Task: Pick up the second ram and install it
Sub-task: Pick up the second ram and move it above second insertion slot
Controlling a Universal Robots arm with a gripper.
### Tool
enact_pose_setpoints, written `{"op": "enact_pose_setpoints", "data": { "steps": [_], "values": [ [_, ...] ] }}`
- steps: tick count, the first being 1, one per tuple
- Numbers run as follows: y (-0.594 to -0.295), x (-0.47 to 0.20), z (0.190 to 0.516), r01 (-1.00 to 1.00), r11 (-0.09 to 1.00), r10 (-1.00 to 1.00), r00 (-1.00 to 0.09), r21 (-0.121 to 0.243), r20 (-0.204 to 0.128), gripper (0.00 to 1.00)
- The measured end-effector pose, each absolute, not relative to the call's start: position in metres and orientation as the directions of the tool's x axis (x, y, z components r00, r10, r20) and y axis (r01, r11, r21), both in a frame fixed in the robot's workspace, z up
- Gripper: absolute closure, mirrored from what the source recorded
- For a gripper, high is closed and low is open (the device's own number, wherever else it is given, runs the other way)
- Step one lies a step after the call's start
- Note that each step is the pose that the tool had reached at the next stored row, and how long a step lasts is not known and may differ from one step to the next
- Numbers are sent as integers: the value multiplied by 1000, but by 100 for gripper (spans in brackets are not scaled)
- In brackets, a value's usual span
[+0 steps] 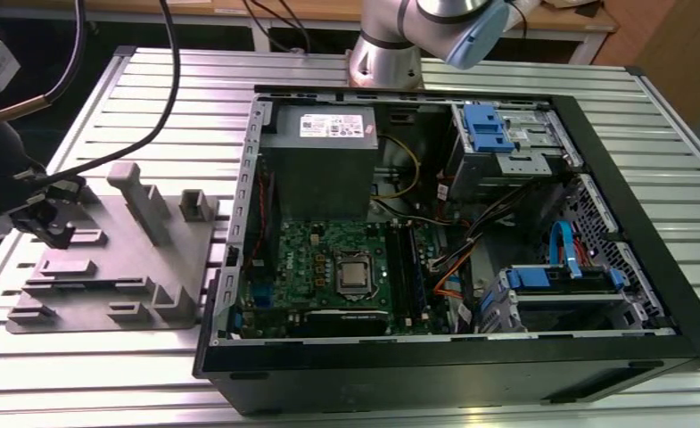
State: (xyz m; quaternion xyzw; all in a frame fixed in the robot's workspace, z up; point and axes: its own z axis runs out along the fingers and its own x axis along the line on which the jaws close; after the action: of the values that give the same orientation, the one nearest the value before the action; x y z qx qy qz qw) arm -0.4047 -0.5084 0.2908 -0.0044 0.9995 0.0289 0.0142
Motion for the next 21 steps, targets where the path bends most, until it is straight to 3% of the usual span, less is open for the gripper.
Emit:
{"op": "enact_pose_setpoints", "data": {
  "steps": [21],
  "values": [
    [-508,-405,273,-382,922,-381,-924,58,-29,93]
  ]
}}
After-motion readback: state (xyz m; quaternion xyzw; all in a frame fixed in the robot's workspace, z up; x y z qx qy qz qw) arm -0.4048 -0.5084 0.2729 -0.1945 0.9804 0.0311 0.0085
